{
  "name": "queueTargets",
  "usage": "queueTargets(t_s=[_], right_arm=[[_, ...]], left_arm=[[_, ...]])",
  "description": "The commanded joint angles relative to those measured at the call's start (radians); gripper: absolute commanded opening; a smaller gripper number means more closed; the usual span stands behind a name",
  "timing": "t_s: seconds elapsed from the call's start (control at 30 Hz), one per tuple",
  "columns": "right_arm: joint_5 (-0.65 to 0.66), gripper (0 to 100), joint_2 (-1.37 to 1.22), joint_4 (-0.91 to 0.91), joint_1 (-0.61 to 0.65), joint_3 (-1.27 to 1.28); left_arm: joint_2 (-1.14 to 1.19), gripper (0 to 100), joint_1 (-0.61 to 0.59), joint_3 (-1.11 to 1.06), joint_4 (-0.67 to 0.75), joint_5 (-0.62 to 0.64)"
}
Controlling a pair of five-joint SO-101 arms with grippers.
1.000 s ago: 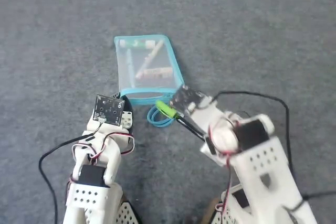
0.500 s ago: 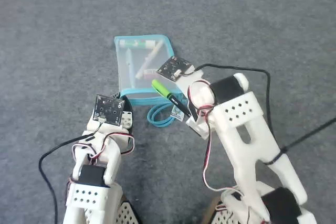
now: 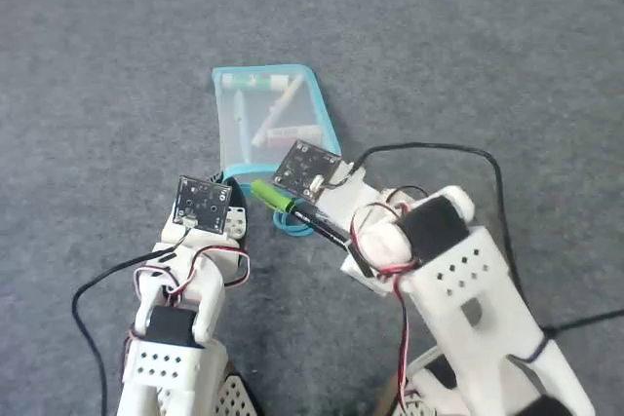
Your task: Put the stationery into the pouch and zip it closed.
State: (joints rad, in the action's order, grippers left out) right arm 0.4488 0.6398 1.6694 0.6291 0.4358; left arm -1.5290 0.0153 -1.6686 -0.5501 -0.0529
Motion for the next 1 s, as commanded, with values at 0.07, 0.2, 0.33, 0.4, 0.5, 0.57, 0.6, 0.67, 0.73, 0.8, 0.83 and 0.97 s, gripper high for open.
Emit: queueTargets(t_s=[0.07,0.2,0.33,0.4,0.5,0.57,0.6,0.67,0.73,0.8,0.83,0.97], right_arm=[[-0.018,0.6,-0.067,-0.058,0.004,-0.009],[-0.018,0.6,-0.119,-0.091,0.004,-0.011],[-0.061,0.6,-0.165,-0.128,0.002,-0.011],[-0.066,0.6,-0.183,-0.154,0.002,-0.012],[-0.075,0.6,-0.214,-0.174,0.002,-0.037],[-0.112,0.6,-0.242,-0.168,0.001,-0.089],[-0.123,0.6,-0.257,-0.160,-0.002,-0.117],[-0.138,0.6,-0.292,-0.147,-0.008,-0.175],[-0.140,0.6,-0.332,-0.136,-0.008,-0.227],[-0.153,0.6,-0.371,-0.136,-0.008,-0.270],[-0.167,0.6,-0.389,-0.136,-0.010,-0.293],[-0.187,0.6,-0.453,-0.136,-0.021,-0.367]], left_arm=[[-0.015,1,0.000,0.039,0.023,-0.008],[-0.015,1,0.000,0.039,0.021,-0.008],[-0.015,1,0.000,0.041,0.021,-0.008],[-0.015,1,0.002,0.041,0.021,-0.008],[-0.015,1,0.003,0.041,0.021,-0.008],[-0.015,1,0.003,0.041,0.021,-0.008],[-0.015,1,0.005,0.041,0.021,-0.008],[-0.015,1,0.009,0.041,0.021,-0.008],[-0.015,1,0.009,0.042,0.021,-0.014],[-0.015,1,0.012,0.042,0.021,-0.049],[-0.015,1,0.021,0.042,0.020,-0.064],[-0.015,1,0.106,0.036,0.000,-0.104]])
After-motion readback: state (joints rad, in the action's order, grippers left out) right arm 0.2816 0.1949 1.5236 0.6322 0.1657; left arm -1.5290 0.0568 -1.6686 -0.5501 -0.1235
